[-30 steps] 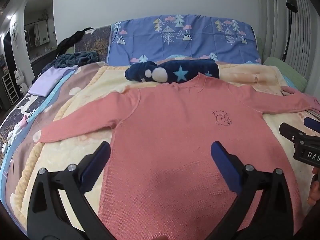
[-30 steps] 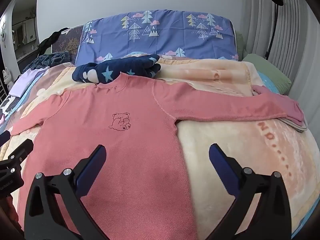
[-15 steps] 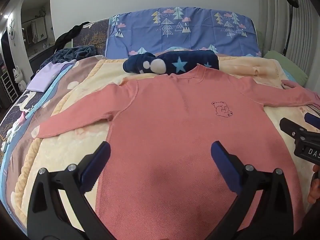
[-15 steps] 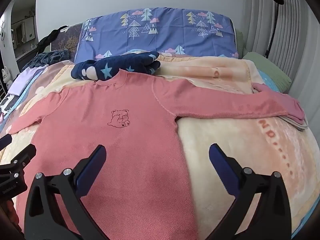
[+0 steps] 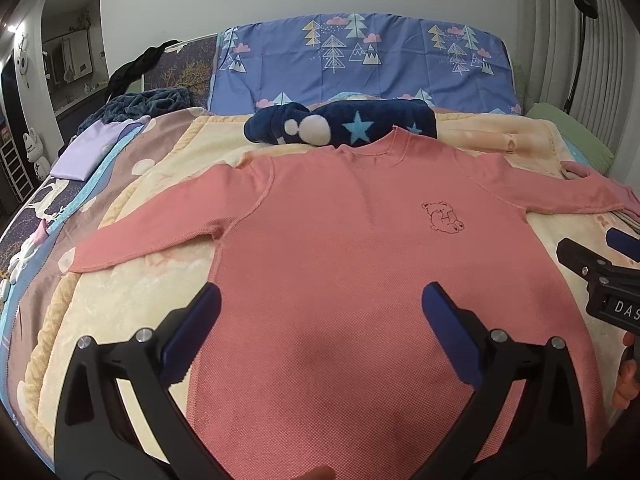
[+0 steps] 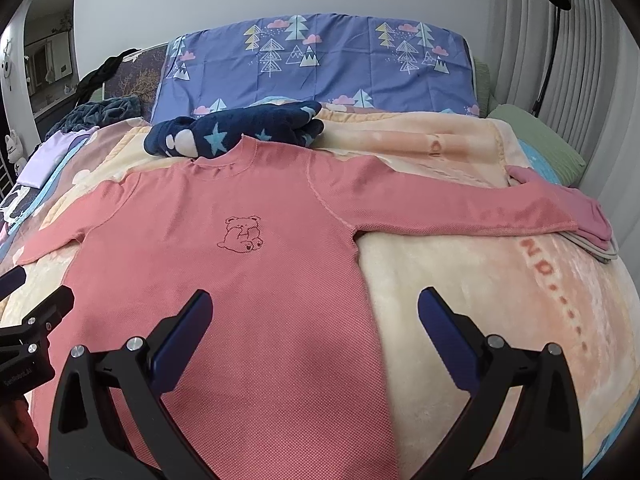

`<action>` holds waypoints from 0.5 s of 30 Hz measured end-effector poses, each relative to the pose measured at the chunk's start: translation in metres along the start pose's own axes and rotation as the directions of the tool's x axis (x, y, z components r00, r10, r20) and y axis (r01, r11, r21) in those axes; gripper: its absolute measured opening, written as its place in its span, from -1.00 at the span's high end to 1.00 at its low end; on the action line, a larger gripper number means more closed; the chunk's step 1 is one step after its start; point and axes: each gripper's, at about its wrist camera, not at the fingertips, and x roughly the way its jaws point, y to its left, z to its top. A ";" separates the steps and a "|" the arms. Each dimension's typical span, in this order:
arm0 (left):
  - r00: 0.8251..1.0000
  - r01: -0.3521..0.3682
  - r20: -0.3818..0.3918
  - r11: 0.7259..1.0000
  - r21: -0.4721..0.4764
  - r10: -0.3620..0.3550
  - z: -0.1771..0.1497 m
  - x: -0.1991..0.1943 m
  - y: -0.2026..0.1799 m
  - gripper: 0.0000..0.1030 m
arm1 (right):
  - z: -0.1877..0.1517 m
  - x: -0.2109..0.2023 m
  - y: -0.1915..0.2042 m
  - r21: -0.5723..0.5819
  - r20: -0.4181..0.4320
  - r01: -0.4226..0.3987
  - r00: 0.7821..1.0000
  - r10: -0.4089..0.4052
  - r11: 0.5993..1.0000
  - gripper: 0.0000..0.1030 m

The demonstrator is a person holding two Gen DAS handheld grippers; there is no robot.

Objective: Fold small clothes

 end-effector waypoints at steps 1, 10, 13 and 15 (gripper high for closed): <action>1.000 0.004 -0.003 1.000 0.001 -0.004 0.000 0.000 0.000 -0.96 | 0.000 0.000 0.000 -0.001 0.000 0.001 1.000 -0.001 1.000 -0.97; 1.000 0.008 0.007 1.000 0.026 -0.008 -0.001 0.000 -0.004 -0.96 | -0.001 0.001 0.001 0.004 -0.002 -0.008 1.000 0.008 1.000 -0.97; 1.000 0.009 0.010 1.000 0.027 -0.009 -0.001 0.000 -0.004 -0.96 | -0.001 0.001 0.002 0.004 -0.001 -0.007 1.000 0.007 1.000 -0.97; 1.000 0.009 0.010 1.000 0.026 -0.009 -0.001 0.000 -0.004 -0.96 | -0.001 0.001 0.002 0.004 -0.002 -0.007 1.000 0.007 1.000 -0.97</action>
